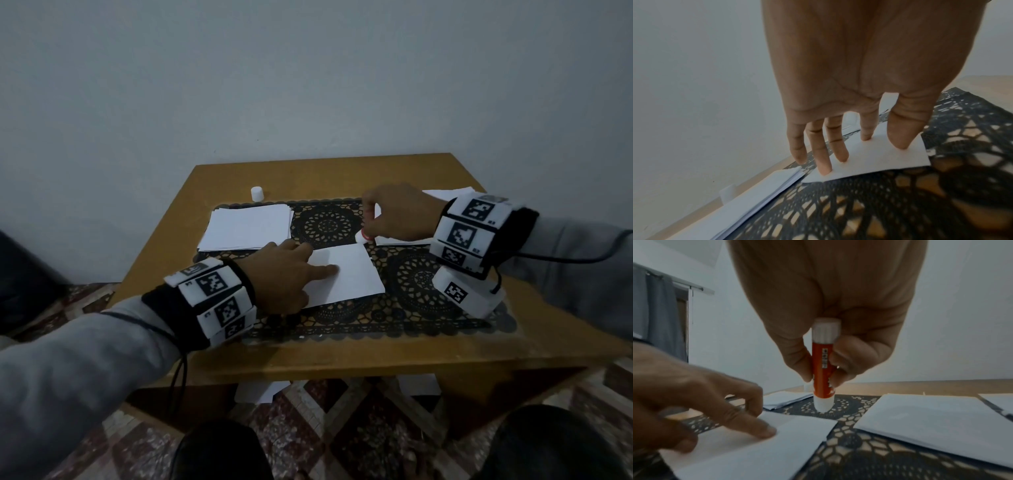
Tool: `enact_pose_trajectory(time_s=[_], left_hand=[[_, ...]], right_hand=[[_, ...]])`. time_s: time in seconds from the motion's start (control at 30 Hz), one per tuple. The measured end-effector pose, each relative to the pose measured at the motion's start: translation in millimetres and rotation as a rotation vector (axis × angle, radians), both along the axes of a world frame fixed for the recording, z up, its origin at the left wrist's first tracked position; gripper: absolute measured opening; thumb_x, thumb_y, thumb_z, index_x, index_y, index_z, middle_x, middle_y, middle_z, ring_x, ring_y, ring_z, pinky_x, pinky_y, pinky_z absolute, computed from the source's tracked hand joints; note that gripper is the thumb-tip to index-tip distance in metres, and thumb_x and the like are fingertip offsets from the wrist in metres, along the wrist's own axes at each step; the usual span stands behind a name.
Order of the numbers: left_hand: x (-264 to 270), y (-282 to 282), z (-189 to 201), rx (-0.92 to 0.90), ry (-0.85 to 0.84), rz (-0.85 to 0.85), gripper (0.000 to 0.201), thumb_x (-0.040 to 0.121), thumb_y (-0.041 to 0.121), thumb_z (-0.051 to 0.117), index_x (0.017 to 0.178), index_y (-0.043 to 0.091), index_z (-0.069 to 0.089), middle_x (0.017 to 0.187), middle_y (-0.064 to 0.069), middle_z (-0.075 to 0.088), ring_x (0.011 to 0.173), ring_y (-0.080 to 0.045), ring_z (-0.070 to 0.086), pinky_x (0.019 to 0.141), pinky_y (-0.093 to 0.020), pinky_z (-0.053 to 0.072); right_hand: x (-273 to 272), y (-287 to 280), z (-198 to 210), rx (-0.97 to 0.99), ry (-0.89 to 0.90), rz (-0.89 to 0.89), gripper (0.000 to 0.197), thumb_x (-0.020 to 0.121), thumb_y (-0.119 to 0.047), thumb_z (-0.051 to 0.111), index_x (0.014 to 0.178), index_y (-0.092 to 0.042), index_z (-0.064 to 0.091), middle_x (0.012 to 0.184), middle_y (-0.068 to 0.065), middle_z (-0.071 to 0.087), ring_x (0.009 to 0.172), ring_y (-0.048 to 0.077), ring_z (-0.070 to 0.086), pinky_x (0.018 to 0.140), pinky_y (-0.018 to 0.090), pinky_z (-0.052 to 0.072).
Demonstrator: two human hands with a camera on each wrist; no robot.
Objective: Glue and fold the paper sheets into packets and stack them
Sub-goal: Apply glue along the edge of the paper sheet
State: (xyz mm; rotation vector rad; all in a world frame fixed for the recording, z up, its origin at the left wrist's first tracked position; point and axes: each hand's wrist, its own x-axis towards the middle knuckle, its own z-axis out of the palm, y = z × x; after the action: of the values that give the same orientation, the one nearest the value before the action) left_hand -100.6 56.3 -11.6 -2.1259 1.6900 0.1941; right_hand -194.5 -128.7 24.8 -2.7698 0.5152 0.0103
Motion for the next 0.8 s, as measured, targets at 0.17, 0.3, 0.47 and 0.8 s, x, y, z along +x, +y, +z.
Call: enact_pose_trajectory(time_s=[0.17, 0.3, 0.47, 0.8], left_hand=[[-1.9, -8.3, 1.4, 0.031, -0.005, 0.010, 0.071, 0.094, 0.037, 0.047, 0.151, 0.036, 0.005, 0.132, -0.012, 0.036, 0.124, -0.029, 0.034, 0.093, -0.040, 0.039], [-0.2, -7.0, -1.6, 0.001, 0.015, 0.009, 0.069, 0.094, 0.035, 0.047, 0.151, 0.035, 0.007, 0.130, -0.012, 0.036, 0.122, -0.028, 0.034, 0.092, -0.039, 0.039], [1.3, -8.0, -2.6, -0.046, 0.071, 0.010, 0.065, 0.094, 0.031, 0.047, 0.150, 0.035, 0.014, 0.126, -0.011, 0.037, 0.118, -0.026, 0.035, 0.094, -0.038, 0.041], [3.0, -28.0, -2.1, -0.166, 0.203, 0.069, 0.042, 0.089, 0.034, 0.060, 0.129, 0.031, 0.049, 0.124, -0.009, 0.045, 0.117, -0.027, 0.040, 0.098, -0.038, 0.038]], right_hand=[[4.8, 3.3, -15.3, -0.017, -0.004, 0.018, 0.013, 0.083, -0.021, 0.071, 0.085, -0.011, 0.062, 0.099, 0.006, 0.066, 0.090, 0.021, 0.060, 0.071, 0.029, 0.046], [7.8, 3.8, -19.8, -0.028, -0.005, 0.018, 0.015, 0.081, -0.019, 0.071, 0.087, -0.007, 0.065, 0.097, 0.008, 0.066, 0.087, 0.023, 0.060, 0.073, 0.034, 0.050], [-2.2, 5.0, -16.9, -0.004, 0.022, 0.077, 0.011, 0.077, -0.018, 0.072, 0.073, -0.010, 0.066, 0.088, 0.008, 0.069, 0.080, 0.020, 0.062, 0.067, 0.032, 0.050], [-32.9, 18.3, -13.8, 0.009, 0.093, 0.159, 0.017, 0.077, -0.021, 0.073, 0.067, -0.011, 0.064, 0.077, 0.006, 0.069, 0.074, 0.018, 0.062, 0.065, 0.028, 0.048]])
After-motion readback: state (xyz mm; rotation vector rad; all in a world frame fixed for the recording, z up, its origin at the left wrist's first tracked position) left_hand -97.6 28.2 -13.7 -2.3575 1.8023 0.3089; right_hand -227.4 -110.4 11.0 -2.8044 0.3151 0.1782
